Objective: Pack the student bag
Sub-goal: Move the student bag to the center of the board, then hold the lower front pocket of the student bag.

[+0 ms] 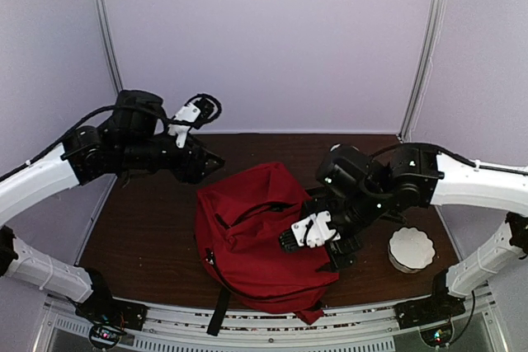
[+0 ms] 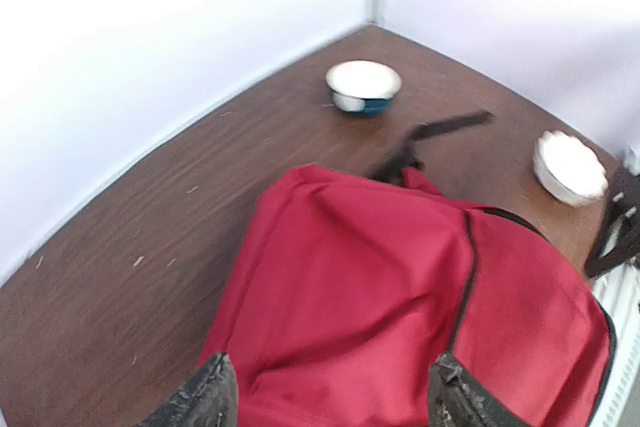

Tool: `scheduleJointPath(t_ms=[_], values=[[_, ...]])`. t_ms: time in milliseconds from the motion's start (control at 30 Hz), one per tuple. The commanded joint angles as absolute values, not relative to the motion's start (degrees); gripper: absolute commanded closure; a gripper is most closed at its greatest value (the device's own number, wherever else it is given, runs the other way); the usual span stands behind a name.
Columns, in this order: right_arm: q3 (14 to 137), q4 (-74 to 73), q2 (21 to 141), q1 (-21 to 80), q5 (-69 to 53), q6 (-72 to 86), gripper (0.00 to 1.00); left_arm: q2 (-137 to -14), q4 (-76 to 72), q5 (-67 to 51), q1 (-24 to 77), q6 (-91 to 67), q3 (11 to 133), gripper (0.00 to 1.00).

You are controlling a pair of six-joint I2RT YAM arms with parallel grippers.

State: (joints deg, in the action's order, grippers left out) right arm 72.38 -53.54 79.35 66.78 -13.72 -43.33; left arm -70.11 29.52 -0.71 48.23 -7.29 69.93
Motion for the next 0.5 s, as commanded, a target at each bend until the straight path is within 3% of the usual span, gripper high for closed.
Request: scheduleJointPath(t_ms=[0, 67, 133, 200, 300, 400, 467], values=[[76.9, -43.7, 80.6, 62.7, 5.4, -35.9, 0.00, -66.8, 29.7, 8.2, 43.3, -19.5, 61.4, 0.33], [75.8, -30.7, 83.5, 60.3, 27.9, -34.5, 0.00, -64.5, 31.1, 9.3, 41.1, -26.6, 58.7, 0.32], [81.3, -31.7, 88.0, 55.9, 30.4, -35.5, 0.00, -61.4, 29.1, 6.7, 38.9, -32.3, 54.8, 0.32], [93.2, -42.6, 93.9, 51.4, 19.0, -28.4, 0.00, -58.8, 26.4, 4.3, 37.5, -37.3, 51.0, 0.32], [106.9, -52.2, 99.0, 47.9, -4.2, -19.7, 0.15, -57.7, 24.4, 2.0, 36.5, -42.6, 47.6, 0.34], [109.7, -51.6, 101.1, 49.1, -18.3, -16.2, 0.31, -57.8, 20.4, -1.5, 36.0, -47.1, 43.5, 0.37], [110.3, -50.4, 102.8, 50.8, -21.2, -14.7, 0.36, -57.8, 15.6, -3.6, 35.9, -50.0, 40.2, 0.39]])
